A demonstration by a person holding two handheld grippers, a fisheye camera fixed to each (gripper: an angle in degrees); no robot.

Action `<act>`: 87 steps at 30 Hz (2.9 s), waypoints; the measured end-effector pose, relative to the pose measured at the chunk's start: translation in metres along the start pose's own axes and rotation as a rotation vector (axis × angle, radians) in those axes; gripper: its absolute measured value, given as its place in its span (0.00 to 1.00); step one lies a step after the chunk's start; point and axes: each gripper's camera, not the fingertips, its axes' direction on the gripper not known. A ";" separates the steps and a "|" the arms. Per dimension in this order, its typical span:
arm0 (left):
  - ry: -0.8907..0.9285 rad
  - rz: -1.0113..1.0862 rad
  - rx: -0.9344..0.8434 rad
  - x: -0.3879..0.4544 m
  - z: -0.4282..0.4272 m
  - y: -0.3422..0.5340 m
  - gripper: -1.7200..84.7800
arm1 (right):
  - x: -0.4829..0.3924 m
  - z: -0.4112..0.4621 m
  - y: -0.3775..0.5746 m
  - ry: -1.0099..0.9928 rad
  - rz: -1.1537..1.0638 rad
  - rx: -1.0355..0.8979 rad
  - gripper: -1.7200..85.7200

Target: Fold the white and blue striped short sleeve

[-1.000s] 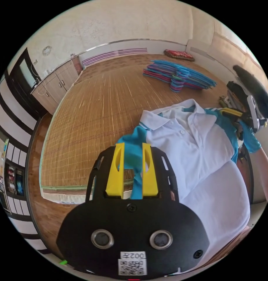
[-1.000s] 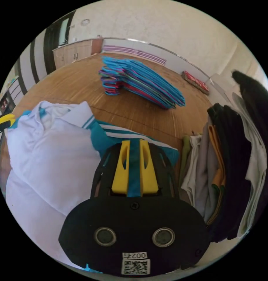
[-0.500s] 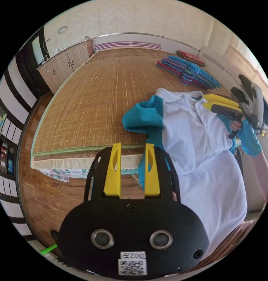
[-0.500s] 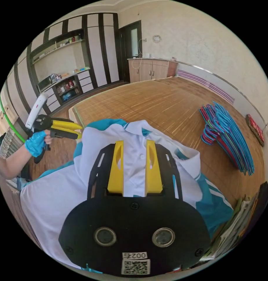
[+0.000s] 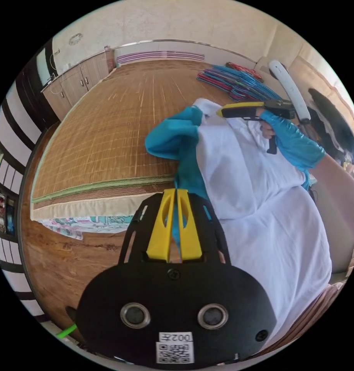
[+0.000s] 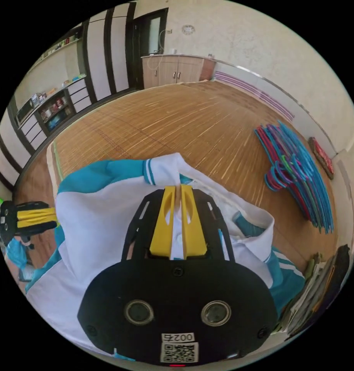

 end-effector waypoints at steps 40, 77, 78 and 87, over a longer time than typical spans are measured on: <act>-0.004 0.217 -0.012 0.058 0.043 -0.135 0.06 | 0.125 0.035 0.001 0.122 0.106 -0.073 0.09; 0.031 -0.142 0.139 -0.022 -0.045 0.052 0.04 | -0.175 -0.001 -0.016 -0.218 -0.250 0.056 0.13; 0.040 -0.143 0.160 -0.022 -0.051 0.057 0.04 | -0.180 0.007 -0.017 -0.164 -0.215 0.028 0.09; 0.003 -0.150 0.251 -0.029 -0.073 0.078 0.05 | -0.122 -0.027 0.028 -0.178 0.049 0.183 0.03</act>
